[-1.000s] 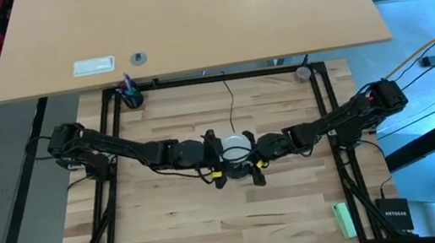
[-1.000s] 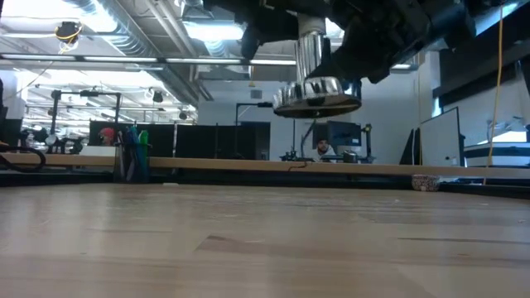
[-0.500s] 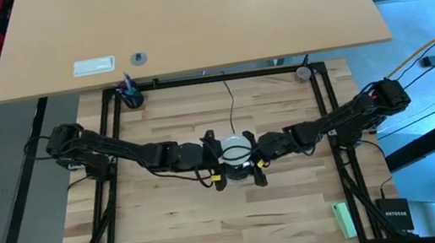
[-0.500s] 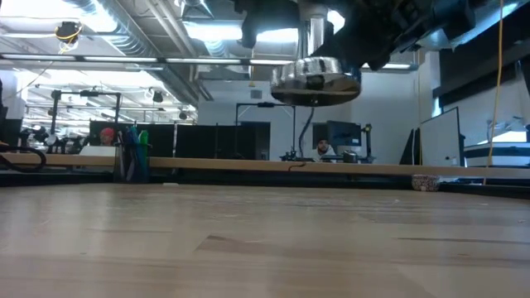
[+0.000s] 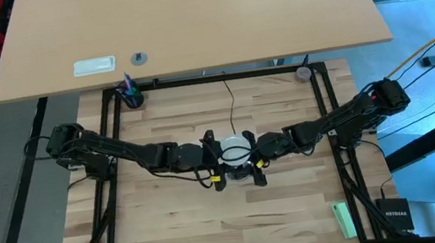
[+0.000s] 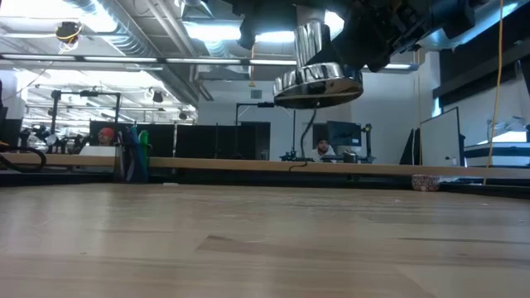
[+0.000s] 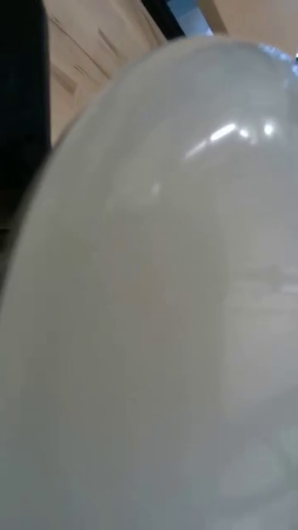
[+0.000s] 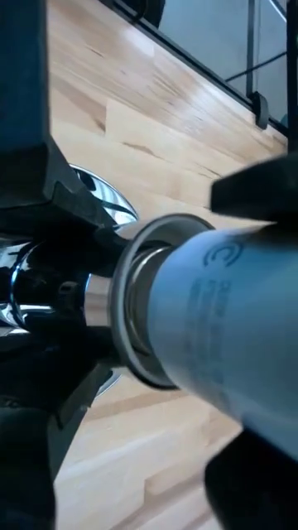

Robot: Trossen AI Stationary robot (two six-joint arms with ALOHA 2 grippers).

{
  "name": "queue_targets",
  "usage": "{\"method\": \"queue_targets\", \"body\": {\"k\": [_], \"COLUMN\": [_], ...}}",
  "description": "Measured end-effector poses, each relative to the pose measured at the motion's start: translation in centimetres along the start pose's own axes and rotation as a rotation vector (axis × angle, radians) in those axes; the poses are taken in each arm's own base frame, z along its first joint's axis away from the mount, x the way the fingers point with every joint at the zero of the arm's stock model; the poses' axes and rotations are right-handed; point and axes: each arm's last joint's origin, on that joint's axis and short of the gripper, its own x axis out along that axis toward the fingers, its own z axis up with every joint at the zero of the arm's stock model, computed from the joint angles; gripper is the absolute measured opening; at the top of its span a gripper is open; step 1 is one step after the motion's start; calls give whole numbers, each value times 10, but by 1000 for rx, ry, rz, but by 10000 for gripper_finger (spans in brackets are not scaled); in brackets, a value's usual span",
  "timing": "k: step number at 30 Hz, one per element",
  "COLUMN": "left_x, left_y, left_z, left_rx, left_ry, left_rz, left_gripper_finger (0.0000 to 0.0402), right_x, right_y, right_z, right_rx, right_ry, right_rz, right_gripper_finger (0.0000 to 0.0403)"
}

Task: Screw lightbulb
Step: Insert the lightbulb into the lamp

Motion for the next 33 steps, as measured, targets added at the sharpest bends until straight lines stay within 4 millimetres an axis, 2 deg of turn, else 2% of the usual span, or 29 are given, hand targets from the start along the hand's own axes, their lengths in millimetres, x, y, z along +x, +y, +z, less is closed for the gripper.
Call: {"method": "queue_targets", "body": {"k": [5, 14, 18, 27, 33], "left_x": [-1, -1, 0, 13, 15], "left_y": [-4, -11, -7, 4, 3], "left_z": [0, 6, 9, 6, -1], "left_rx": [7, 99, 174, 259, 253], "left_ry": [3, -40, -63, -95, -43], "left_rz": [-41, -276, -341, -377, -313], "left_gripper_finger": [136, 136, 136, 136, 136], "right_x": [0, -2, -3, -3, -1], "right_y": [2, 14, 16, 16, 12], "right_z": [1, 9, 11, 11, -2], "right_rx": [-10, -100, -142, -194, -190], "right_ry": [-2, -71, -99, -105, -50], "right_rz": [71, 372, 424, 405, 283], "right_gripper_finger": [182, 182, 182, 182, 182]}}
